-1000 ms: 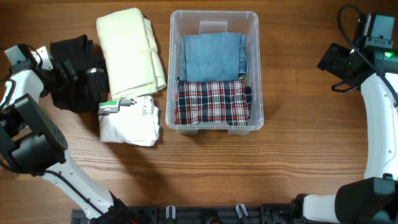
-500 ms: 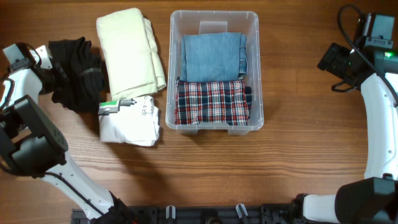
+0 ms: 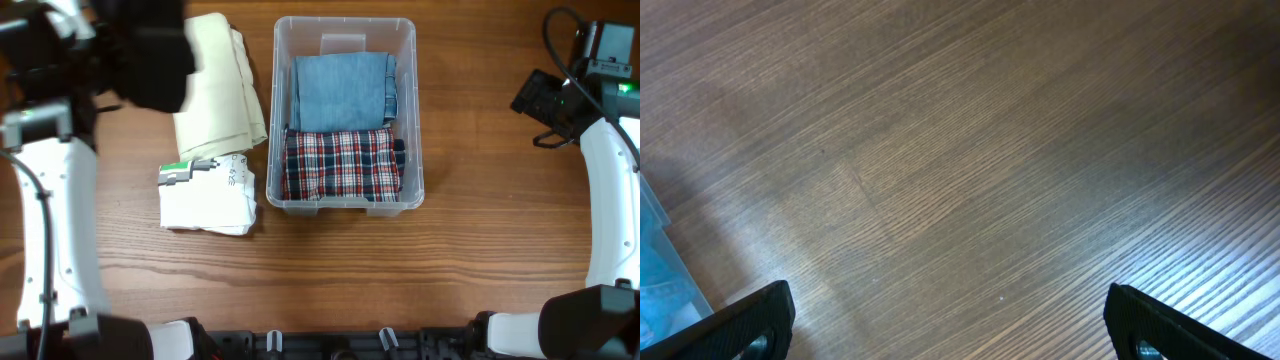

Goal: Pack container
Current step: 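Grasp the black clothing with left gripper and lower it into the bin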

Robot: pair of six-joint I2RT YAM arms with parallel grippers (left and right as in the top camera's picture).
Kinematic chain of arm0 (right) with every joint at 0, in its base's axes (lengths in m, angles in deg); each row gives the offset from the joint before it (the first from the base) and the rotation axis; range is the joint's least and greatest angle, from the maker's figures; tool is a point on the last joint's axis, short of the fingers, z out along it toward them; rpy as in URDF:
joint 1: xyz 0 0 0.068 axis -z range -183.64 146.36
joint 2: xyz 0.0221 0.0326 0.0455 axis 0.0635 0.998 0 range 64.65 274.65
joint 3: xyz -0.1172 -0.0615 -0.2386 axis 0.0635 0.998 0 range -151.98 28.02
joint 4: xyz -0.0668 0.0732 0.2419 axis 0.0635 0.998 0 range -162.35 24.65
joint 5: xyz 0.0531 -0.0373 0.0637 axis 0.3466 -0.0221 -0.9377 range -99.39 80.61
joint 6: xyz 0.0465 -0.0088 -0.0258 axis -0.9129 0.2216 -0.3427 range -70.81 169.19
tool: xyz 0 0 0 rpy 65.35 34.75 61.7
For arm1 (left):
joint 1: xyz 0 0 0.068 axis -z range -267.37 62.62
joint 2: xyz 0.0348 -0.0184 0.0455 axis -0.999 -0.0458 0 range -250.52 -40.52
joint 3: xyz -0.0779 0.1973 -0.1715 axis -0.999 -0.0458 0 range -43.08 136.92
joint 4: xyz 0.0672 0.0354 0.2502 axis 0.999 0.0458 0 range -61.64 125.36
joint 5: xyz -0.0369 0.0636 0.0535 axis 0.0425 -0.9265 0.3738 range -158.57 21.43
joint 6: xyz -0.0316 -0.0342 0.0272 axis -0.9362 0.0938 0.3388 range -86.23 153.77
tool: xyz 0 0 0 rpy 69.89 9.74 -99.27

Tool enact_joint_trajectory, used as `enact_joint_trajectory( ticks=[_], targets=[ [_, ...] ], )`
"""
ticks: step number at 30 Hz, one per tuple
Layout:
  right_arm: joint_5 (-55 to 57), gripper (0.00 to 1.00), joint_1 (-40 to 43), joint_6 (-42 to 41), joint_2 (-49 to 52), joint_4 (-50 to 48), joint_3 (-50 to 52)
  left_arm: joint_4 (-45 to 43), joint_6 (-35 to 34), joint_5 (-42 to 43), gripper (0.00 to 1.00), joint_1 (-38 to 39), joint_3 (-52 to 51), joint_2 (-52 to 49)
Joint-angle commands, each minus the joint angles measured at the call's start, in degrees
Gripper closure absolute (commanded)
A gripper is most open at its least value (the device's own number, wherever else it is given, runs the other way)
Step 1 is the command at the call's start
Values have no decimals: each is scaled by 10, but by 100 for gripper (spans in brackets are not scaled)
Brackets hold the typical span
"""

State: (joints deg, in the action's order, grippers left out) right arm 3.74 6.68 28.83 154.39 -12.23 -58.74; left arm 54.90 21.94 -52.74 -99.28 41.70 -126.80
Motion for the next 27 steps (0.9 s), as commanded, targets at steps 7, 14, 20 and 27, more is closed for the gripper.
enact_joint_trajectory(
  ticks=[7,14,20,27],
  targets=[
    [6,0,-1,-7,-1,-1,-5,-48,-230,-14,96,262,7,-13],
    [6,0,-1,-7,-1,-1,-5,-67,-290,-91,96,368,7,-92],
    [6,1,-1,-7,-1,-1,-5,-123,-367,-88,96,383,7,-173],
    [6,0,-1,-7,-1,-1,-5,-122,-366,-89,96,386,6,-243]
  ],
)
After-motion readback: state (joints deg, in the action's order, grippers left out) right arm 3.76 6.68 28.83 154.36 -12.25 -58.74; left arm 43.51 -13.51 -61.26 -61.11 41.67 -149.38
